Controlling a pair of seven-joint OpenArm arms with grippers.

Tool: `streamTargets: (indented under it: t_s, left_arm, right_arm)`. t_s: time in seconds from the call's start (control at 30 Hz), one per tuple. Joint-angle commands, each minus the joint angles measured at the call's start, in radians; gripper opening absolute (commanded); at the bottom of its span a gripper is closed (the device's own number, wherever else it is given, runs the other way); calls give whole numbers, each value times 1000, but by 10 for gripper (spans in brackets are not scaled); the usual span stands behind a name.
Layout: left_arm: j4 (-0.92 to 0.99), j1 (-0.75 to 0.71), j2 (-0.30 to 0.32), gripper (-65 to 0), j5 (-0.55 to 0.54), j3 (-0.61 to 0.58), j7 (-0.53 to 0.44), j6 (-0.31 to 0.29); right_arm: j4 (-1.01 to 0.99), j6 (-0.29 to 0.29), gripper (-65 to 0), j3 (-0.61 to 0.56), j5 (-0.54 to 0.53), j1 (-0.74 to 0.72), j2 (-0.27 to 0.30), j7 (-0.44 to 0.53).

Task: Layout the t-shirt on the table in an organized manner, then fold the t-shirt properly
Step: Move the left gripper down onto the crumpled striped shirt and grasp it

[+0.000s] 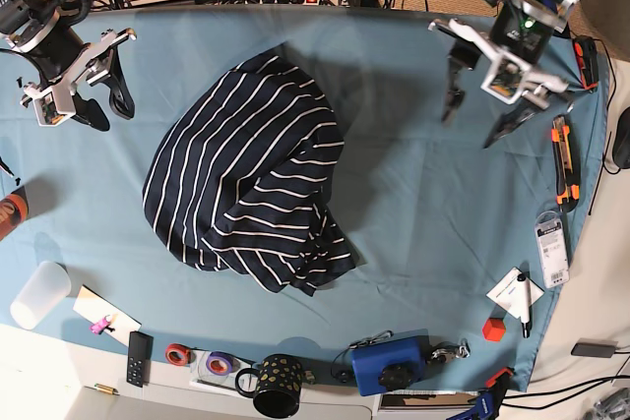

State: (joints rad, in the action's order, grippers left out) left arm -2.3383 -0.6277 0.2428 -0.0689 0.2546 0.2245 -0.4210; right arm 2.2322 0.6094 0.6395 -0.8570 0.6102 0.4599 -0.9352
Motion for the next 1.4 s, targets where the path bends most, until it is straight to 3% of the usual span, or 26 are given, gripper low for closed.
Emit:
streamTargets:
  t_s: [0.0,0.13,0.23,0.3,0.37,0.47,0.57,0.67,0.77,0.87,1.03,1.13,1.27,1.37]
  left_arm:
    - [-18,14,4,-306,-7,3,-31,-17]
    - [24,90,4,-306,-52,3,-31,-47]
    - [132,134,4,-306,-124,3,-31,-48]
    - [191,149,4,-306,-175,3,-31,-55]
    - [230,159,4,-306,-208,3,-31,-109]
    - [251,171,5,-306,-216,-14,-31,-219]
    - [251,175,4,-306,-216,-74,-31,-227]
    - [251,190,4,-306,-216,-161,-31,-188]
    - [251,232,4,-306,-166,-277,-29,-103]
    - [251,295,4,-306,-77,-403,0,-57]
    - [252,387,3,-306,-35,-543,107,100]
    - [283,415,3,-306,-44,-569,122,102]
    - [396,454,-6,-306,-89,-580,116,6]
    - [468,483,-16,-307,-93,-580,108,5]
  right_arm:
    - [13,3,-401,8,2,2,14,26]
    - [13,3,-401,-28,10,-16,14,26]
    - [13,3,-401,-130,17,-66,14,26]
    - [13,3,-401,-235,79,-112,14,27]
    - [11,-10,-401,-346,188,-161,14,31]
    - [11,-106,-401,-474,332,-216,13,82]
    - [11,-180,-401,-545,433,-242,13,121]
    - [11,-190,-401,-584,492,-250,13,118]
    - [11,-243,-401,-585,551,-249,4,109]
    - [11,-312,-401,-562,637,-250,-32,103]
    - [11,-322,-401,-466,653,-249,-79,60]
    - [11,-322,-401,-405,652,-241,-86,45]
    - [11,-323,-401,-329,652,-239,-86,34]
    - [11,-323,-401,-288,652,-239,-86,26]
